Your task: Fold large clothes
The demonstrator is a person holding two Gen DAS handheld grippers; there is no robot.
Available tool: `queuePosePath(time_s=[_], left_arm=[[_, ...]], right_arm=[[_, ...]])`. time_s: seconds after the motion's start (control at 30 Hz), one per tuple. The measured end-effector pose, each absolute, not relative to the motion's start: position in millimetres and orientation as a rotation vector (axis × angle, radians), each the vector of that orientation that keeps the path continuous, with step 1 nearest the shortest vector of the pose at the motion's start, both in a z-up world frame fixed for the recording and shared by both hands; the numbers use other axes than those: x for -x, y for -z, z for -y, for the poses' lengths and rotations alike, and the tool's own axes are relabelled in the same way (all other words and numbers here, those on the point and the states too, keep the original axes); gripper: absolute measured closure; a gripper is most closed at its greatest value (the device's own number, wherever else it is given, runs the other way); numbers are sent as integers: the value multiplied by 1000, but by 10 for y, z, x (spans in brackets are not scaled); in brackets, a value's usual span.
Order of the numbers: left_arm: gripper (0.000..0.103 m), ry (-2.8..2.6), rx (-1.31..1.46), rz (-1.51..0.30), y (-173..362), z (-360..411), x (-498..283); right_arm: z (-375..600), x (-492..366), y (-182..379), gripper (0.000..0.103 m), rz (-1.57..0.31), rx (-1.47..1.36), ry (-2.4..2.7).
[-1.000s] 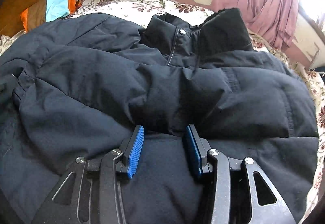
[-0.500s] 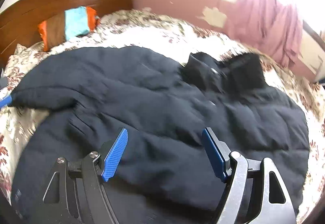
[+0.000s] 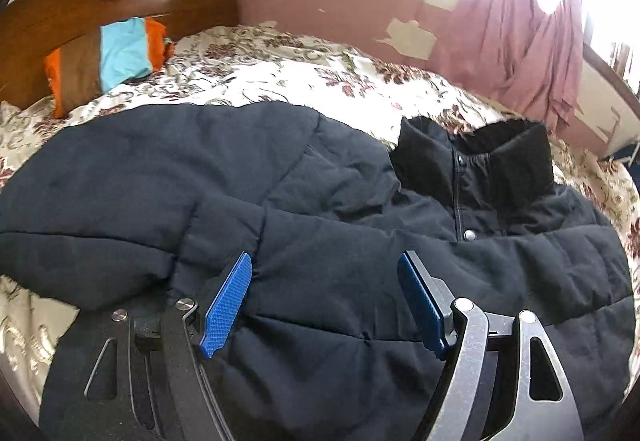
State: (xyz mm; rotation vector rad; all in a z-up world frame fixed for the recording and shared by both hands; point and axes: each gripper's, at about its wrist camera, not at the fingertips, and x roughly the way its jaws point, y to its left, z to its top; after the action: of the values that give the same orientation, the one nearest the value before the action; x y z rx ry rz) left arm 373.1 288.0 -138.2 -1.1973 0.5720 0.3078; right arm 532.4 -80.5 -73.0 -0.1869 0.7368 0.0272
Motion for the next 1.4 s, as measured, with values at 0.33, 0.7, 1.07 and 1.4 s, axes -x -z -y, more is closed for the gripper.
queuePosePath(time_s=[0.33, 0.7, 1.07, 1.4], left_arm=[[65, -270, 1063, -568, 1265, -2812, -4001], [94, -225, 805, -277, 380, -2471, -3808], [94, 22, 360, -104, -525, -1044, -3688], [94, 224, -24, -262, -532, 419, -3886]], right_arm=[[874, -5423, 1088, 32, -830, 143, -40], [1613, -5018, 567, 32, -782, -291, -224], [2605, -4361, 327, 32, -729, -283, -129], [3538, -4421, 263, 32, -724, -423, -33]])
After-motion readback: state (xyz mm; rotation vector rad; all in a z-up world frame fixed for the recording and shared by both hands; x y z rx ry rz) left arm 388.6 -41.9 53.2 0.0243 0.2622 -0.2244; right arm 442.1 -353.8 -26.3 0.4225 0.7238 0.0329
